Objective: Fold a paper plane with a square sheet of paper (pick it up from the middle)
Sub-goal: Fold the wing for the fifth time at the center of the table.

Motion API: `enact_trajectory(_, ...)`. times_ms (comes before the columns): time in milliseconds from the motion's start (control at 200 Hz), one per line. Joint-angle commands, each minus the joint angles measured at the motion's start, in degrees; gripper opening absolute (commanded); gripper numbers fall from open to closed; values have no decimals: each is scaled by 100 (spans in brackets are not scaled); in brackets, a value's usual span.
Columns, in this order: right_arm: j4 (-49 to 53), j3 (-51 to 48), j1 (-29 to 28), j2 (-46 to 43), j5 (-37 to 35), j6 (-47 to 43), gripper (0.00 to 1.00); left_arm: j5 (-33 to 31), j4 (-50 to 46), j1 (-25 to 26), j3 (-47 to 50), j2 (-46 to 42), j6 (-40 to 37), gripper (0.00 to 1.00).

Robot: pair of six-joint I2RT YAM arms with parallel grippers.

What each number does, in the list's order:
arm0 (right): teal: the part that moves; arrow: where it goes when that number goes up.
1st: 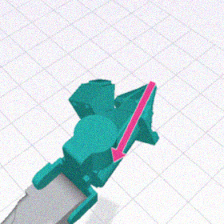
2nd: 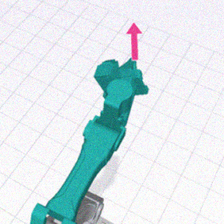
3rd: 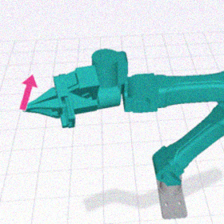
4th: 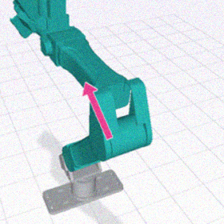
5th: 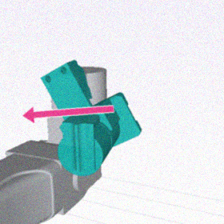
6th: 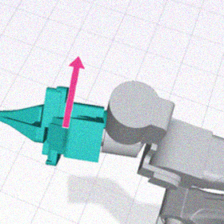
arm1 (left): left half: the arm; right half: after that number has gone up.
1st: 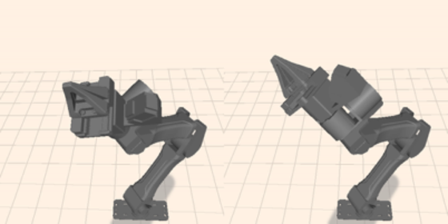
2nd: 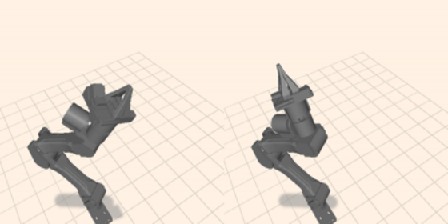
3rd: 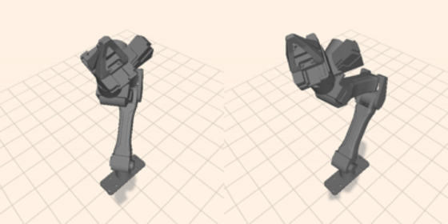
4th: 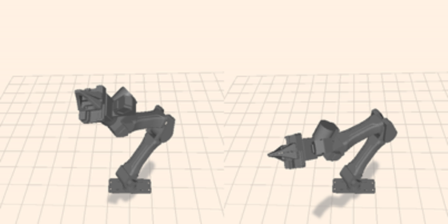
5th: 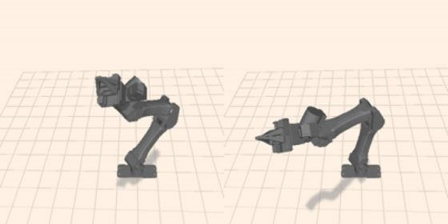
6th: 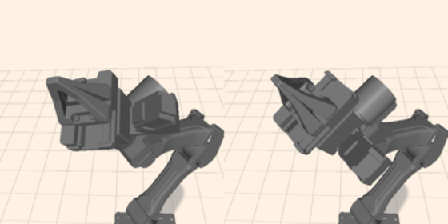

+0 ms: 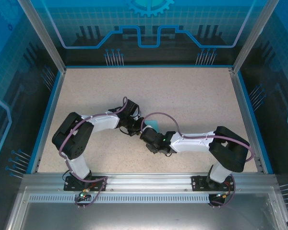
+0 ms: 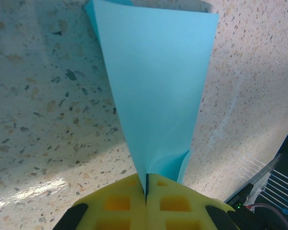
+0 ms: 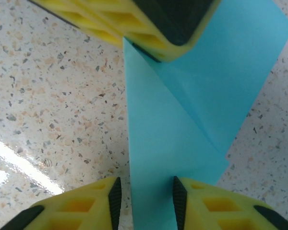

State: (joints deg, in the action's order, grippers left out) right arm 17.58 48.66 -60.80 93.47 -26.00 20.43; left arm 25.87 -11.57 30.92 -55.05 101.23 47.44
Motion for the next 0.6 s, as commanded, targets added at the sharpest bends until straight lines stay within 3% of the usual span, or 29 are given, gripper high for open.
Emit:
enact_trajectory(0,92,136,-100,48,-238,9,31,194,-162,-40,-98,56,-141,0)
enact_trajectory(465,236,135,-99,132,-507,133,26,215,-178,-42,-94,55,-200,0)
enact_trajectory(595,192,138,-99,152,-460,164,19,234,-170,-37,-104,77,-210,0)
